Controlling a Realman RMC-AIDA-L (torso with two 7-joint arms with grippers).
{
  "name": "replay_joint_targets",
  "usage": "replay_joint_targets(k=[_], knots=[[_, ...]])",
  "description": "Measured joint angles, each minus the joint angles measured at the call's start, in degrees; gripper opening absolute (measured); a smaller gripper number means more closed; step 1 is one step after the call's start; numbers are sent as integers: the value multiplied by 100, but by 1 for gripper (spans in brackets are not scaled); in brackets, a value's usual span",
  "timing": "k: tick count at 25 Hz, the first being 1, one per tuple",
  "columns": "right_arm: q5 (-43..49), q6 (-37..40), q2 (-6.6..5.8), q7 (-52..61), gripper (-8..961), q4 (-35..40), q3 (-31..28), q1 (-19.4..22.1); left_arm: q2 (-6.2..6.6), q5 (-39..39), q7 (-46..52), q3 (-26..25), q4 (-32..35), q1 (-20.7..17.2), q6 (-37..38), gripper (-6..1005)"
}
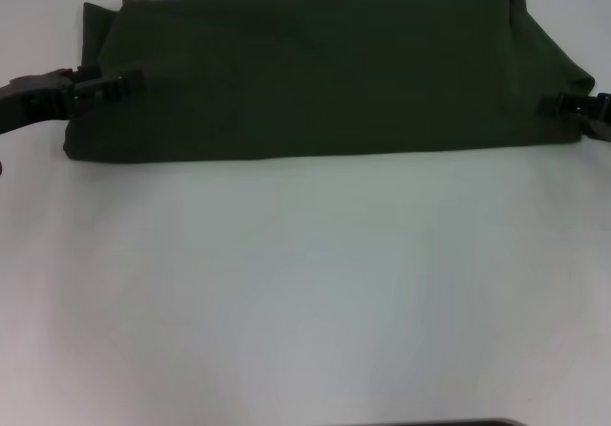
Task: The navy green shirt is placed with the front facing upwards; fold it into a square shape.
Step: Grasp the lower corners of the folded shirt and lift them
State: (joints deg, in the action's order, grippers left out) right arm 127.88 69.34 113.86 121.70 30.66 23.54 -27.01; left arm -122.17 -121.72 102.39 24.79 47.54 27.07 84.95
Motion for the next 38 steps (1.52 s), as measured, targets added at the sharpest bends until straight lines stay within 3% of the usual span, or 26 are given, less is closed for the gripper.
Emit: replay_joint_targets(k=[8, 13, 26, 38], knots=[[0, -101, 34, -7, 610, -51, 6, 18, 0, 0, 0, 0, -8, 0, 1, 909], [0, -130, 43, 1, 394, -52, 11, 22, 0, 0, -1, -25, 5, -16, 3, 910], [-42, -139, 20, -39, 16, -25, -232, 209, 0, -24, -8, -32, 11, -37, -23, 910], [-45, -139, 13, -58, 16, -34, -263, 183, 0, -873, 7, -53, -22, -57, -193, 909]])
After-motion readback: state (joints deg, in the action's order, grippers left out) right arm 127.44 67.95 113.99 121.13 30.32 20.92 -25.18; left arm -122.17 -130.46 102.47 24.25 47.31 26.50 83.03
